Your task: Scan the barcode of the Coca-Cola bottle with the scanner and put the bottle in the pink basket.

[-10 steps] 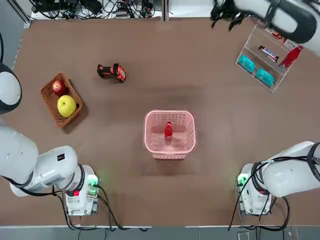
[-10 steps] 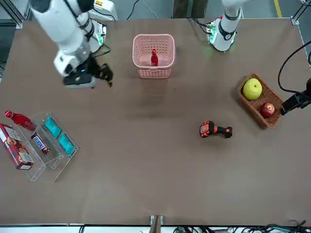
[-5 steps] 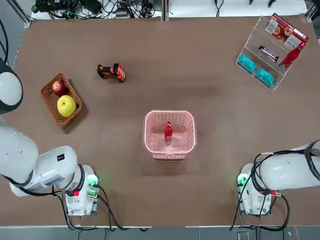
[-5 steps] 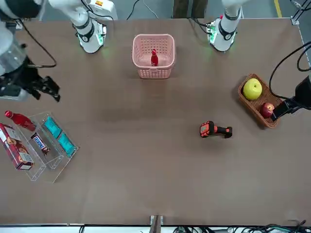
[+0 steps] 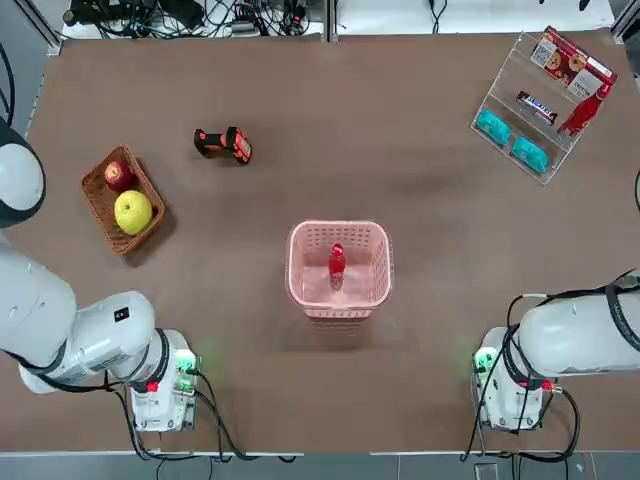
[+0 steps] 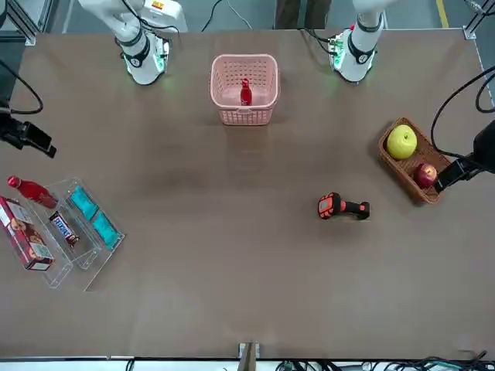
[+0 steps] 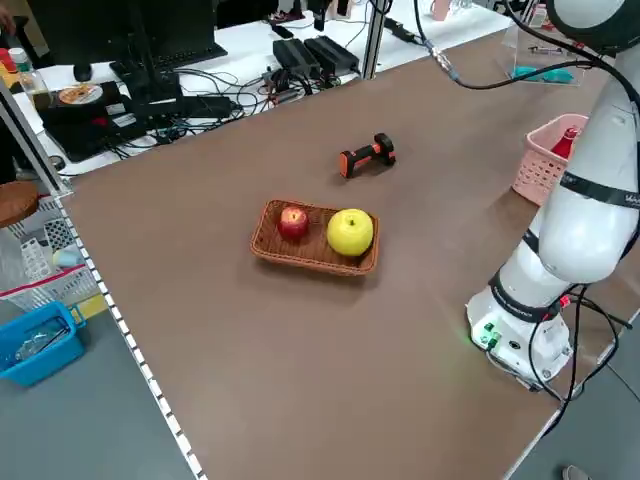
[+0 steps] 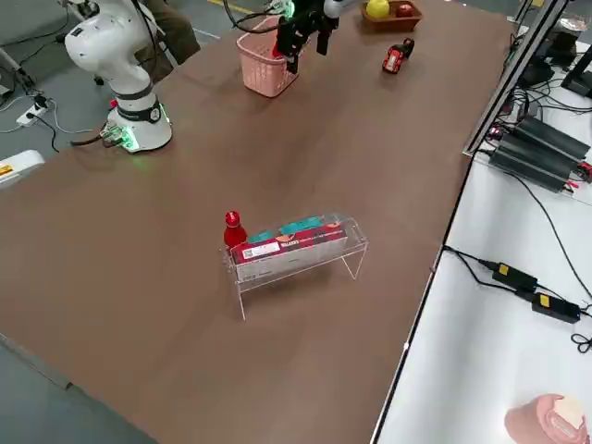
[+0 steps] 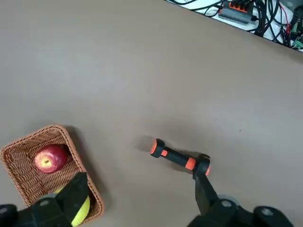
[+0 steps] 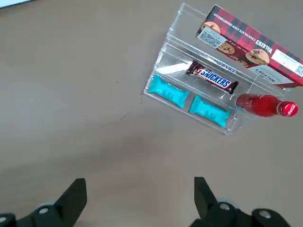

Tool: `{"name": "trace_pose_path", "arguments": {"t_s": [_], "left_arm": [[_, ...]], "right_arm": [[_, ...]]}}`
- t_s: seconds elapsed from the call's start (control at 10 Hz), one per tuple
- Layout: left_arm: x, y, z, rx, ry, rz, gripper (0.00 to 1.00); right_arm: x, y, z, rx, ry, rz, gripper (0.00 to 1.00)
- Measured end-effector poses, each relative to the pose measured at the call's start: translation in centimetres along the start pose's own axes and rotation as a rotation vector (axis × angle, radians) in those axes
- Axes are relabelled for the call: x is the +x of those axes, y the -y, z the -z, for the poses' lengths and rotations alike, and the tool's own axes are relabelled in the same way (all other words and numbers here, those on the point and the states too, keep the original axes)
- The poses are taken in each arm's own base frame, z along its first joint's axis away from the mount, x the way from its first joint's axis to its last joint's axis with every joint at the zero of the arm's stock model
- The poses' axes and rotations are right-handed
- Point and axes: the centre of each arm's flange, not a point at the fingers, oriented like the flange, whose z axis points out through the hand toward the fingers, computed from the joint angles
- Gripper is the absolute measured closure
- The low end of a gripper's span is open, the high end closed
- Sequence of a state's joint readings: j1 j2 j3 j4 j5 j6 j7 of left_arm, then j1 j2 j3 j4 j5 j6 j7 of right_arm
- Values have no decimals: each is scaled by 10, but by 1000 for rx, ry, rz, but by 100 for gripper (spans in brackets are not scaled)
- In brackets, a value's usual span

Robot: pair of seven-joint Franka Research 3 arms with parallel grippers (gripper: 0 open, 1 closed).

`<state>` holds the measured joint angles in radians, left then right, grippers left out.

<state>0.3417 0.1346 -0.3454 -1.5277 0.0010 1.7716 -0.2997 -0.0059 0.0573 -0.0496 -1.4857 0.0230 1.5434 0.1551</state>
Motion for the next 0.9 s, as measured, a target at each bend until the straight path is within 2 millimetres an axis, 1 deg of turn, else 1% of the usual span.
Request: {"name": "trace_pose_path", "arguments": {"t_s": [0.3, 0.4, 0.9], "left_arm": [[0, 5, -1, 3, 13, -74, 0], [0, 8, -1, 2, 19, -89, 0], [0, 8, 1, -1, 22, -95, 0]], "right_arm": [[-3, 14, -1, 0, 8, 27, 0], [-3, 14, -1, 0, 8, 27, 0], [-2, 12, 1, 1, 2, 24, 0]]}}
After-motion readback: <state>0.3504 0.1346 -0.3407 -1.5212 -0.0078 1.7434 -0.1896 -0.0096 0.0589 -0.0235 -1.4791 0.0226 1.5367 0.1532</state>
